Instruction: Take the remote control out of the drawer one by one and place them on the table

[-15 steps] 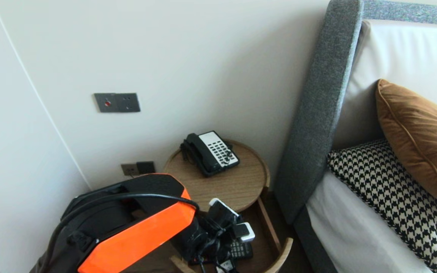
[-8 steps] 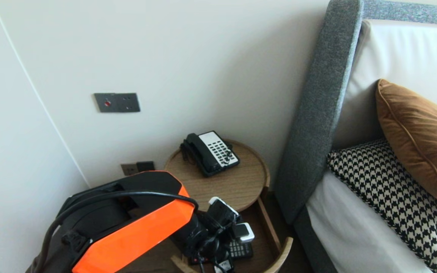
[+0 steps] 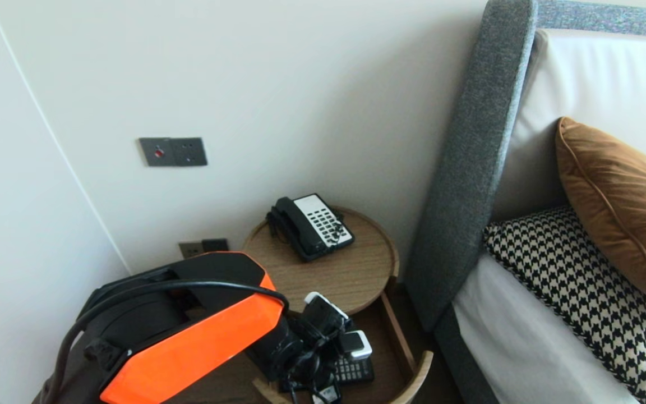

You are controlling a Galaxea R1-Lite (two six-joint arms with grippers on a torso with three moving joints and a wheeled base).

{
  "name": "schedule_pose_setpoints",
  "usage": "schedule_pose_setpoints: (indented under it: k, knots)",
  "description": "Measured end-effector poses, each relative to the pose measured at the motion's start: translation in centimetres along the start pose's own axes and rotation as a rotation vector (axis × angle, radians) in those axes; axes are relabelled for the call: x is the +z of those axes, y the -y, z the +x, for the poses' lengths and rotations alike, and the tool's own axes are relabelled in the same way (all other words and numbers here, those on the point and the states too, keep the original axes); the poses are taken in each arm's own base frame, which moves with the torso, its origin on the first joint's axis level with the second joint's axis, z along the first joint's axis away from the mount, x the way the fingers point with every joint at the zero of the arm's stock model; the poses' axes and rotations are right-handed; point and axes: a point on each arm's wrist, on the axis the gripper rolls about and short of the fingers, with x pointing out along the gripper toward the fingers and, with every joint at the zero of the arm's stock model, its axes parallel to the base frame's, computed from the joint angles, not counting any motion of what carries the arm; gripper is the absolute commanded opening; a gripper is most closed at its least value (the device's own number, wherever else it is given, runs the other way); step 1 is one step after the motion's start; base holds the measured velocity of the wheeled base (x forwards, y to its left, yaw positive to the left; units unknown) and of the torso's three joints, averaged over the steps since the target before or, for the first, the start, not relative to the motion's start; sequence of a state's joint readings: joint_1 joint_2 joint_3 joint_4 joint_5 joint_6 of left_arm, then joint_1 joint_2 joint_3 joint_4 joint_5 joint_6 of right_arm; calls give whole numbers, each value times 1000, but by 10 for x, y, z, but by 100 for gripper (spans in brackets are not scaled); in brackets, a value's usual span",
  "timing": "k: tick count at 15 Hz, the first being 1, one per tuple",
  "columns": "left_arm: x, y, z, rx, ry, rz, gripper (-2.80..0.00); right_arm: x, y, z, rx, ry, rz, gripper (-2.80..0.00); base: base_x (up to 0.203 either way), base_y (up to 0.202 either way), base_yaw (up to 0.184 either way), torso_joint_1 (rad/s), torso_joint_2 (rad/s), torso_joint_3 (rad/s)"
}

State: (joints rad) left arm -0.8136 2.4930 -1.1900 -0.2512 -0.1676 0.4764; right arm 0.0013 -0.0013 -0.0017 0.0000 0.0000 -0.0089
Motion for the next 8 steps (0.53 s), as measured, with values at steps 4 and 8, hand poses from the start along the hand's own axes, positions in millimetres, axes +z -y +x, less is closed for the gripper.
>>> schedule_pose_setpoints:
  k: [4, 8]
  knots:
    - [1, -1, 1, 21, 0, 3, -280, 0, 0, 0, -1, 0, 0, -280, 0, 0, 0, 0, 0, 0]
    - [1, -2, 4, 54, 24, 10, -280, 0, 0, 0, 0, 0, 0, -280, 0, 0, 0, 0, 0, 0]
